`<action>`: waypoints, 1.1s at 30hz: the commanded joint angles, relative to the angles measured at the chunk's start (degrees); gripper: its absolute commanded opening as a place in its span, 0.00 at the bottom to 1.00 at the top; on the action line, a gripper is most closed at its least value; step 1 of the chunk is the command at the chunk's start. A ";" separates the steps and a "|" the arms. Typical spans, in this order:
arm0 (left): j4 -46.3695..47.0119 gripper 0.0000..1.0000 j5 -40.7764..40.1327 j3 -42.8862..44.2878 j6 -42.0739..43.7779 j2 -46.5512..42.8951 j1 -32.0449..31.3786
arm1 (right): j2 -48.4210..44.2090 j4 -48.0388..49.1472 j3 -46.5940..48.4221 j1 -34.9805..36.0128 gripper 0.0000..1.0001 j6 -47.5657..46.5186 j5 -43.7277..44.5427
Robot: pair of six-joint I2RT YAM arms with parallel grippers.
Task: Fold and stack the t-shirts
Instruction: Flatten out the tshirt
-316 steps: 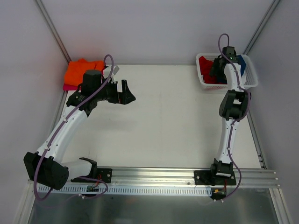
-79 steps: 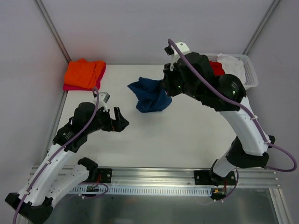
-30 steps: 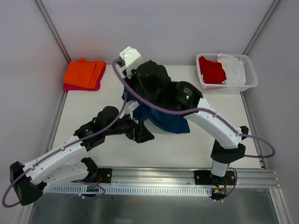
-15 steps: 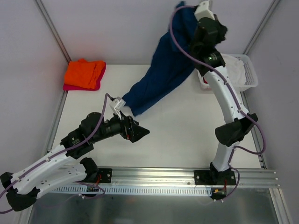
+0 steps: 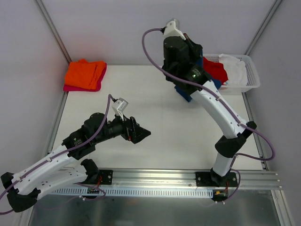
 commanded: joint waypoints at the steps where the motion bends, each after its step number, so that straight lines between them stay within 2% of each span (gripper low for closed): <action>1: 1.65 0.99 -3.31 2.20 1.36 2.50 -0.68 | 1.05 10.33 4.10 9.10 0.00 -12.23 6.03; 3: 2.00 0.99 -4.36 1.94 1.53 4.95 -0.77 | 2.72 35.84 3.74 13.49 0.00 -32.83 6.94; 8: 6.83 0.99 -8.31 -2.63 1.97 10.22 -1.29 | 6.42 37.21 14.89 18.87 0.00 -32.78 7.46; 9: 7.53 0.99 -11.54 -2.98 2.93 11.29 -1.29 | 6.77 37.21 15.95 19.05 0.00 -32.86 8.16; 13: 7.54 0.99 -17.52 -0.36 6.01 15.95 -1.29 | 6.60 37.30 19.39 20.20 0.00 -31.20 8.00; 16: 6.75 0.99 -20.00 2.72 8.47 14.56 -1.29 | 6.25 37.30 23.25 22.48 0.00 -31.28 7.29; 18: 6.57 0.99 -23.95 3.08 10.05 10.52 -1.29 | 2.66 37.30 22.22 24.50 0.00 -28.92 7.64; 19: 6.40 0.99 -25.44 2.90 10.75 9.20 -1.38 | 0.38 37.21 20.12 25.03 0.00 -27.34 8.43; 20: 5.70 0.99 -28.33 2.90 12.24 6.32 -1.29 | -5.73 37.21 16.79 25.55 0.00 -23.24 8.78; 21: 5.08 0.99 -29.75 2.90 12.86 4.90 -1.29 | -9.54 37.21 6.75 25.65 0.00 -20.67 9.05; 23: 3.42 0.99 -32.65 3.16 14.79 1.13 -1.21 | -20.84 37.12 -4.63 24.43 0.00 -13.14 10.27; 24: 1.32 0.99 -33.36 3.77 15.41 -0.03 -1.21 | -24.05 37.12 -14.00 23.46 0.00 -11.00 13.85; 26: -1.24 0.99 -34.59 4.83 16.82 -2.41 -1.21 | -29.59 37.12 -22.40 21.96 0.00 -8.09 17.99; 27: -3.51 0.99 -35.29 5.97 17.17 -3.02 -1.21 | -33.97 37.21 -30.01 22.04 0.00 -6.16 22.62; 29: -5.20 0.99 -35.48 6.85 17.27 -3.73 -1.21 | -37.68 37.56 -38.13 23.97 0.00 -4.13 25.92; 30: -5.99 0.99 -34.87 6.59 16.83 -3.73 -1.21 | -41.70 37.56 -46.79 25.46 0.01 -1.43 26.01; 33: -5.91 0.99 -31.19 3.79 13.15 -1.63 -1.21 | -45.86 37.91 -56.69 27.14 0.01 3.59 25.92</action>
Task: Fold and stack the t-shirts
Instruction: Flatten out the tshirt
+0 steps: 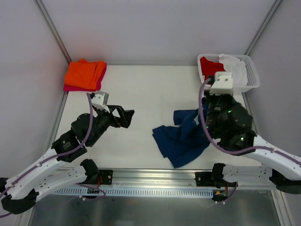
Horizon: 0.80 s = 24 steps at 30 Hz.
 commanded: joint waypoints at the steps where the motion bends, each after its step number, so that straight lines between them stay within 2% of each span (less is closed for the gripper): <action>1: -3.72 0.99 1.77 -2.71 -4.16 5.01 -0.46 | -0.45 0.32 -12.18 1.26 0.01 9.36 15.54; 6: -2.15 0.99 6.95 -5.79 -11.21 13.90 -0.46 | 1.38 0.05 -22.22 -4.53 0.00 8.74 5.02; 11: 4.87 0.99 13.10 -8.51 -14.82 18.92 -0.46 | 1.65 0.05 -26.27 -9.63 0.00 15.40 2.27; 17: 12.08 0.99 21.18 -11.32 -18.16 23.84 -1.16 | 5.42 -1.70 -24.35 -12.44 0.00 16.31 -0.02; 18: 16.10 0.99 24.07 -11.85 -18.77 25.06 -1.43 | 6.82 -1.70 -23.22 -13.32 0.00 15.09 0.51; 23: 23.08 0.99 36.12 -8.35 -17.20 38.59 -4.85 | 7.54 -1.97 -18.99 -23.50 0.00 12.01 0.86; 24: 23.60 0.99 39.09 -7.12 -16.33 42.35 -5.47 | 8.32 -1.97 -17.77 -27.53 0.00 9.82 1.73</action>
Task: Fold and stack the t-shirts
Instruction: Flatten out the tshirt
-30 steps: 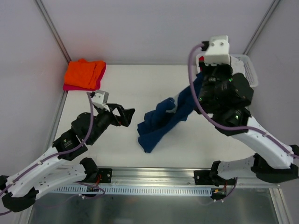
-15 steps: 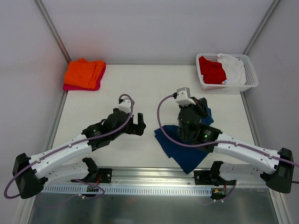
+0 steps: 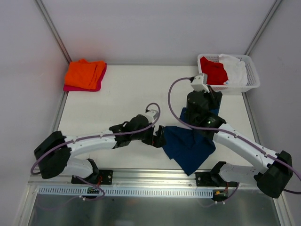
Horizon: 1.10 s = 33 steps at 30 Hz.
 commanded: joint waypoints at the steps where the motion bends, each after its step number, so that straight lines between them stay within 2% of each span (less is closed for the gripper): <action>1: 7.08 0.99 11.87 4.42 0.75 7.61 -2.69 | -0.26 1.77 7.13 -7.86 0.00 -3.99 3.16; 4: 7.61 0.99 10.91 9.78 2.59 11.48 -5.86 | -0.61 2.03 7.85 -12.53 0.00 -5.14 0.18; 11: 1.73 0.99 8.80 18.14 6.99 17.99 -7.62 | -1.32 1.07 5.92 -13.42 0.00 -3.03 -2.63; 15: -1.43 0.99 4.06 18.24 10.50 15.98 -8.59 | -0.79 -2.69 6.01 -13.51 0.01 0.39 -3.78; 20: -6.78 0.99 -7.69 16.39 12.18 17.72 -8.59 | -1.40 -10.25 6.45 -13.77 0.00 8.38 -5.89; 24: -9.08 0.99 -10.62 15.43 9.90 22.38 -9.46 | -2.37 -13.34 7.06 -13.94 0.00 11.73 -6.59; 26: -9.26 0.99 -13.69 15.42 8.58 24.31 -11.48 | -2.54 -13.69 7.15 -13.86 0.00 11.91 -6.68; 33: -9.61 0.99 -16.86 18.14 7.00 29.07 -17.11 | -2.55 -17.73 8.20 -13.86 0.00 15.16 -7.38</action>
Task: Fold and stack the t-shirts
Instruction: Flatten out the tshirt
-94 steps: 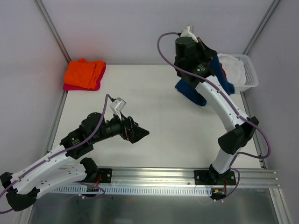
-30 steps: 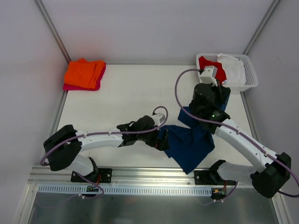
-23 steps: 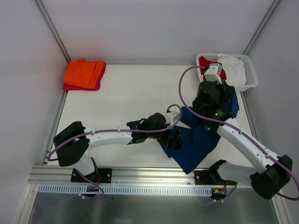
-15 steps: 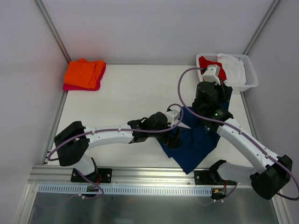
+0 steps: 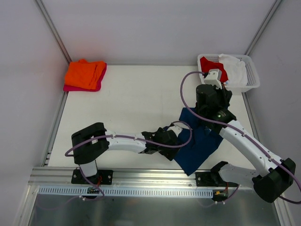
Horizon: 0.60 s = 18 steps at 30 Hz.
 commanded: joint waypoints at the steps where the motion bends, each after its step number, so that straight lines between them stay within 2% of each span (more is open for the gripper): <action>1: -2.11 0.99 -3.19 1.56 -3.08 1.51 -3.60 | -1.41 -2.02 2.70 -0.28 0.00 3.23 -0.15; 10: -11.42 0.99 -10.92 8.67 -4.14 0.28 -9.50 | 0.52 -4.22 2.78 -0.37 0.00 5.60 -1.38; 18: -15.21 0.99 -14.26 13.77 -3.97 7.21 -10.20 | 1.14 -8.79 4.37 -0.37 0.01 8.86 -2.52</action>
